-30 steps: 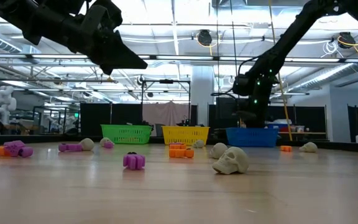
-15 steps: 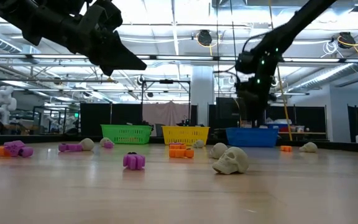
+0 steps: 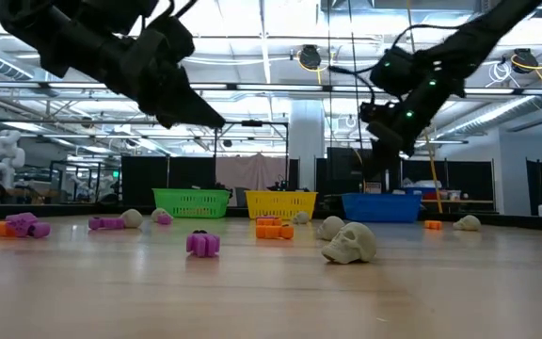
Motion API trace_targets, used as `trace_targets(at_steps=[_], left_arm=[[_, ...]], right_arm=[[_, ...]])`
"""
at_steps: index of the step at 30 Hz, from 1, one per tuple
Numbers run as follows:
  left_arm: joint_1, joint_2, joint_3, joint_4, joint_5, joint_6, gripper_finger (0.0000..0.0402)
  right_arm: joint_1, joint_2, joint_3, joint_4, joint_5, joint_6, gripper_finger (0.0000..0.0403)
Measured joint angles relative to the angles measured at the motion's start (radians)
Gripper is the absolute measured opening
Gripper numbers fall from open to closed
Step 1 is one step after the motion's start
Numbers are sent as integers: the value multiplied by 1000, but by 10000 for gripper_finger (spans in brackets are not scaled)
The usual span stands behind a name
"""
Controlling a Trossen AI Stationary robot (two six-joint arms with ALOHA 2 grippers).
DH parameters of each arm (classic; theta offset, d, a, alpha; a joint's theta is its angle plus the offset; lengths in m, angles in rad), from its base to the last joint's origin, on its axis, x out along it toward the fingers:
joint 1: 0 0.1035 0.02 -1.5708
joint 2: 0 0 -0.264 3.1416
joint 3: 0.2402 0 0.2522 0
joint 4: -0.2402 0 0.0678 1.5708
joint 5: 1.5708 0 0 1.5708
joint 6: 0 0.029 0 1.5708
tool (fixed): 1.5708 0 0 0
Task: Sort Halloween decoration
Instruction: Put the orange skeleton toy into the green bin
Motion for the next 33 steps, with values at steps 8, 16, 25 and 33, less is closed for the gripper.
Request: trace_targets(at_steps=[8,16,25,33], left_arm=[[62,99,94,-41,1,27,1],[225,182,241,-289,133,88,0],[411,341,488,-572,275,225,0],[484,472,595,-626,282,324,16]], right_arm=[[176,-119,-158,185,2,95,10],[305,-130,-164,203,107,106,9],[354,-130,-164,302,114,99,9],[361,-130,-164,343,164,93,9]])
